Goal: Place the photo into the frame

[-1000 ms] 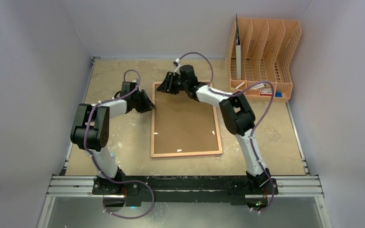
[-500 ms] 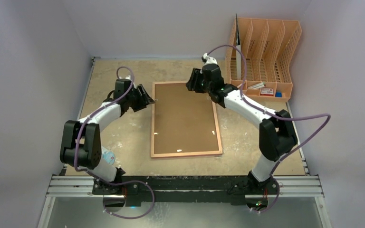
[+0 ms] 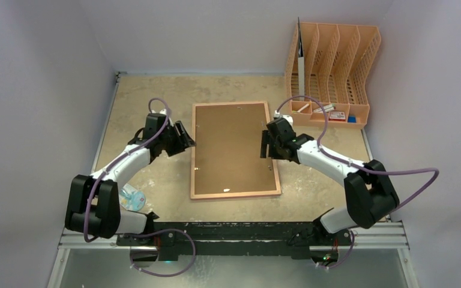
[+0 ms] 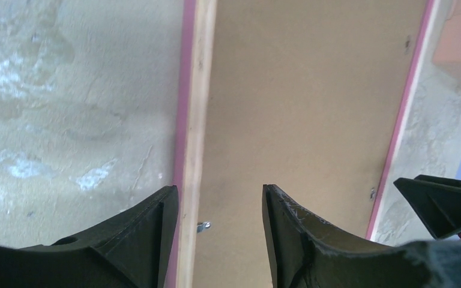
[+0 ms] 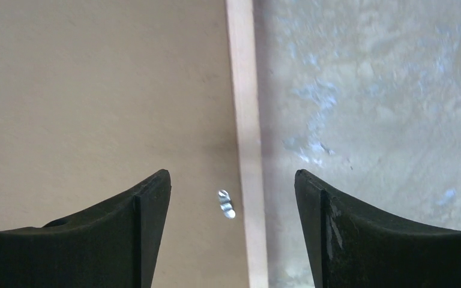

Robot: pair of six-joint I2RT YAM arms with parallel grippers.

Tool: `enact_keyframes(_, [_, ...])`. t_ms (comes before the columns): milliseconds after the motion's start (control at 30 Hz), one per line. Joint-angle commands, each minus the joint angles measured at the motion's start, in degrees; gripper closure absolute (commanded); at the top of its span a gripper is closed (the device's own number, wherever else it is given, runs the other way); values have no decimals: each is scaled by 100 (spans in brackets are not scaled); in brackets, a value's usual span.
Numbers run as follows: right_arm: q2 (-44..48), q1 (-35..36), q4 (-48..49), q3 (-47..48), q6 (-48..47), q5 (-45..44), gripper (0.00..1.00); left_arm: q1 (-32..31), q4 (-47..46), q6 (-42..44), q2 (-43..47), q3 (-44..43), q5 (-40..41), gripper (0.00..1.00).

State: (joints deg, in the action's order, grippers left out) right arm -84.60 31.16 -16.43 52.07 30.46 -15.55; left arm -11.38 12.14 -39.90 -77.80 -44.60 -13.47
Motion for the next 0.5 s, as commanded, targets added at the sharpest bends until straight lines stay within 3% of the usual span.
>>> enact_keyframes(0, [363,19,-292,-383,155,-26,21,4,84,-33,240,307,18,45])
enact_keyframes(133, [185,16,-136,-526,152,242,23,4,190,11,341,587,76,45])
enact_keyframes(467, [233,15,95,-939,375,661,38,-2,129,-12,569,947,-1,45])
